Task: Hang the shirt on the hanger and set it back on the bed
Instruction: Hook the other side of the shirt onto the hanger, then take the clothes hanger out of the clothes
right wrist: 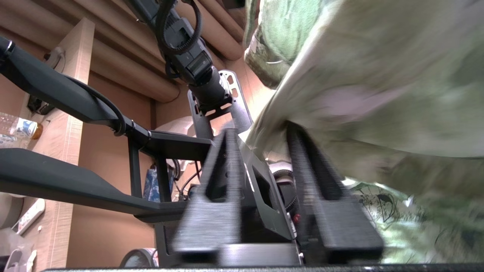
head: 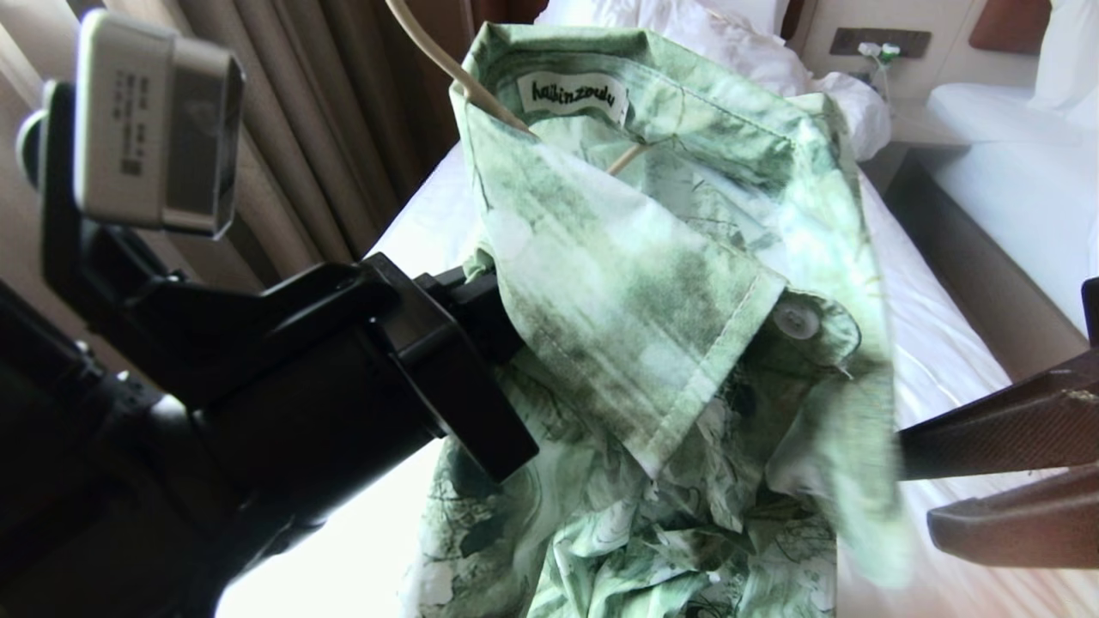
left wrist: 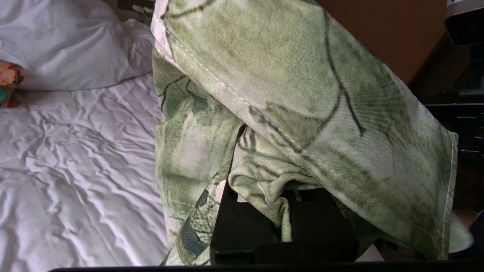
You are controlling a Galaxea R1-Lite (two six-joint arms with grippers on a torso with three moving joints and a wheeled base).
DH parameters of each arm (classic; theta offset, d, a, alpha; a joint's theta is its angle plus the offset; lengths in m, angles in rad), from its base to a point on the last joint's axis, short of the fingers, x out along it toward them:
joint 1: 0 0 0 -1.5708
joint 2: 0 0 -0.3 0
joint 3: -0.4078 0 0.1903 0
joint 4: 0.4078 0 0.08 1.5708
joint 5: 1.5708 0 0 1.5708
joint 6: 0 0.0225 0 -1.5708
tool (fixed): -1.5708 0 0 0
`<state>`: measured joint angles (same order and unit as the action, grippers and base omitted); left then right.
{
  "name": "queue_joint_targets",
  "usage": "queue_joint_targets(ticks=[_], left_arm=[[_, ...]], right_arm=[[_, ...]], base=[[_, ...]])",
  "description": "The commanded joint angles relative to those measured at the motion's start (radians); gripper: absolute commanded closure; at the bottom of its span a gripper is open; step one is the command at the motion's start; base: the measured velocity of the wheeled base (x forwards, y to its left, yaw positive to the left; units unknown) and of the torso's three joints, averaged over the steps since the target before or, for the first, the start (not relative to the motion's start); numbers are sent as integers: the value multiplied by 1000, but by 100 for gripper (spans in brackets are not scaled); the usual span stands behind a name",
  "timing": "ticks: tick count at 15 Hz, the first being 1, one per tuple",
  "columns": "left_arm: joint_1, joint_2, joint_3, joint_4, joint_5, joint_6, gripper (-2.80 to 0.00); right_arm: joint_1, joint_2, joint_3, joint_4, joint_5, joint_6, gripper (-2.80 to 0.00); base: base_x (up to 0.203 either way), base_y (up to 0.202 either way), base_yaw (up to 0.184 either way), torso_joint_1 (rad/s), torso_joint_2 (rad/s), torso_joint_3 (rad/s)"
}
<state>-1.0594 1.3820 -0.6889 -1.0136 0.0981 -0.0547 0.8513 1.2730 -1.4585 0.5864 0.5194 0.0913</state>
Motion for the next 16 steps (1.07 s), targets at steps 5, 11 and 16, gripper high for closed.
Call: queue_joint_targets(ticks=[5, 11, 16], left_arm=[[-1, -11, -4, -5, -2, -14, 0], [-14, -6, -3, -3, -3, -15, 0], [-17, 2, -4, 1, -4, -14, 0]], right_arm=[[68, -53, 10, 33, -110, 1, -280], [78, 15, -173, 20, -178, 10, 0], [95, 87, -236, -48, -230, -51, 0]], base=[[0, 0, 0, 0, 0, 0], [0, 0, 0, 0, 0, 0], [0, 0, 0, 0, 0, 0]])
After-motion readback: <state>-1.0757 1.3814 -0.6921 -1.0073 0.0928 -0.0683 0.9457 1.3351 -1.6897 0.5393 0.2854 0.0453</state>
